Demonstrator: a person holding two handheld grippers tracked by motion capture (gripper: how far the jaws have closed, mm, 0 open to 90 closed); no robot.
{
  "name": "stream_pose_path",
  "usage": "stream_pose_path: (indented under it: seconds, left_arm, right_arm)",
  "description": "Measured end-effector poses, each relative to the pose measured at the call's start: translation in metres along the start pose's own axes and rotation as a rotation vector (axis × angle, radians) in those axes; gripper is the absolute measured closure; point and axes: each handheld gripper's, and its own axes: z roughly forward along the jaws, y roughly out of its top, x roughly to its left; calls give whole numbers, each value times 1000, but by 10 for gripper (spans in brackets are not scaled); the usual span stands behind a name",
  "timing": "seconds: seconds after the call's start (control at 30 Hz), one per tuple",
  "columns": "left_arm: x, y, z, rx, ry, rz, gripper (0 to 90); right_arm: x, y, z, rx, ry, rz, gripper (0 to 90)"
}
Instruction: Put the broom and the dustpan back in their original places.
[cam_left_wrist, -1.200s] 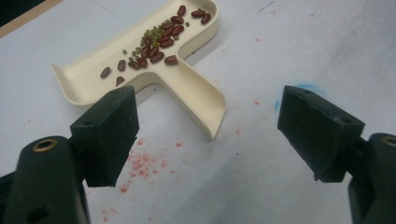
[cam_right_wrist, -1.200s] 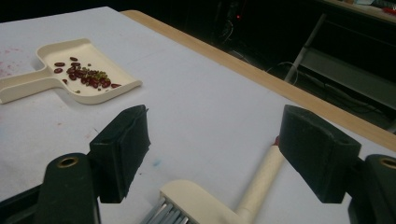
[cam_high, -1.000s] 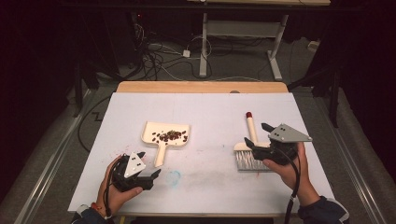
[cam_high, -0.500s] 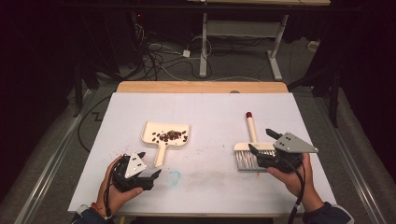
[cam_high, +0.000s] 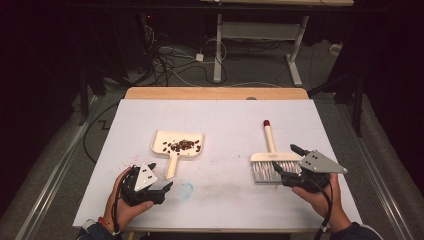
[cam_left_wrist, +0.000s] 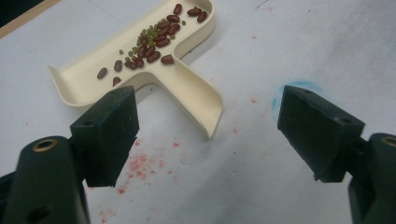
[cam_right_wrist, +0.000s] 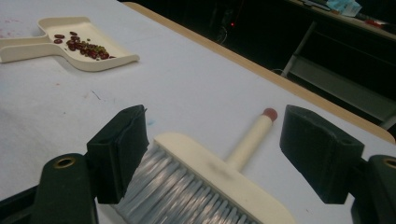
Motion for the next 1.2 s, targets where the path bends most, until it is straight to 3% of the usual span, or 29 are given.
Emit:
stream_pose_path:
  seconds: [0.23, 0.33, 0.6, 0.87, 0.97, 1.2]
  left_arm:
    - [0, 1, 1, -5, 6, 19, 201]
    - [-1, 0, 1, 0, 1, 8, 201]
    - [0, 0, 1, -5, 8, 20, 201]
    - [1, 0, 2, -9, 3, 18, 201]
    - [0, 0, 2, -6, -4, 6, 201]
    - [-3, -1, 1, 3, -1, 28, 201]
  right_arm:
    - [-2, -13, -6, 8, -4, 3, 237]
    - [-3, -18, -8, 12, 1, 5, 237]
    - [0, -38, -16, 21, 10, 37, 237]
    - [6, -63, -20, 82, 34, 56, 235]
    - [8, -67, -20, 96, 42, 51, 235]
    - [9, -65, -19, 82, 54, 41, 236]
